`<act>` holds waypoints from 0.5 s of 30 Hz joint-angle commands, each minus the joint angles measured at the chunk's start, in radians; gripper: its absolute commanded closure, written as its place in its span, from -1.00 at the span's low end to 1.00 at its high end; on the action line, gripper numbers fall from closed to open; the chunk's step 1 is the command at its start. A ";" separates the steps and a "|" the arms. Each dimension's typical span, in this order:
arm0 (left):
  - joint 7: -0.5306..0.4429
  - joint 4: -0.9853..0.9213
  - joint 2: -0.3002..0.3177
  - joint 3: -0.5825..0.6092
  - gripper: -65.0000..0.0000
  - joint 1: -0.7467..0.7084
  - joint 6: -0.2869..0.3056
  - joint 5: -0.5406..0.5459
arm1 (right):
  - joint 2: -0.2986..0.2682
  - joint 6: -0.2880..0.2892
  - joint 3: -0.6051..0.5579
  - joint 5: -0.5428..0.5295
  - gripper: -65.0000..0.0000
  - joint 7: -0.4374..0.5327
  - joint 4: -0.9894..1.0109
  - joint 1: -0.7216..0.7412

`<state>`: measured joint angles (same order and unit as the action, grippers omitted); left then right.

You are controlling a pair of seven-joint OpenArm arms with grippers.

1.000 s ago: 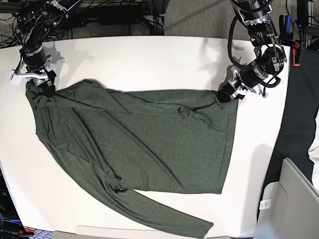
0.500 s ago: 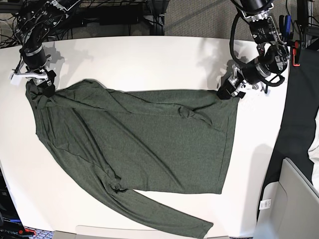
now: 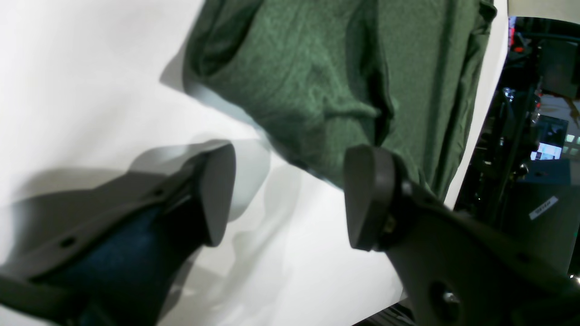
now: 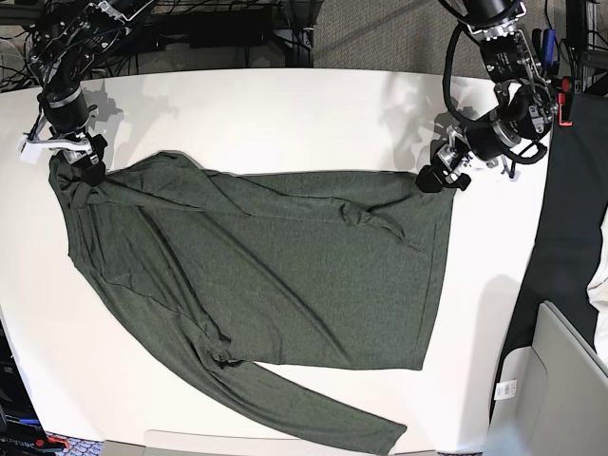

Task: Fold the T-shirt properly
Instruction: 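Hold both corners and lower the shirt edge onto the table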

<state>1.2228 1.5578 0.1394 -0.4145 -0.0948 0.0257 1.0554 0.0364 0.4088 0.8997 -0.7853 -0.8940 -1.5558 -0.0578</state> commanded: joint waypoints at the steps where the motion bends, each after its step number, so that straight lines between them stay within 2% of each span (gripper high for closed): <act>1: 0.010 0.016 0.012 -0.005 -0.18 0.007 -0.008 0.026 | -0.010 0.012 0.002 -0.021 0.01 0.019 -0.021 0.006; 15: 0.001 -0.109 0.010 0.002 -0.28 0.080 -0.008 0.023 | -0.008 0.014 0.003 -0.021 0.01 0.019 -0.021 0.006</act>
<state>1.2095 1.4460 0.1421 -0.4171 -0.0246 0.0402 1.0935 0.0368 0.4091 0.9001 -0.7853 -0.8940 -1.5558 -0.0582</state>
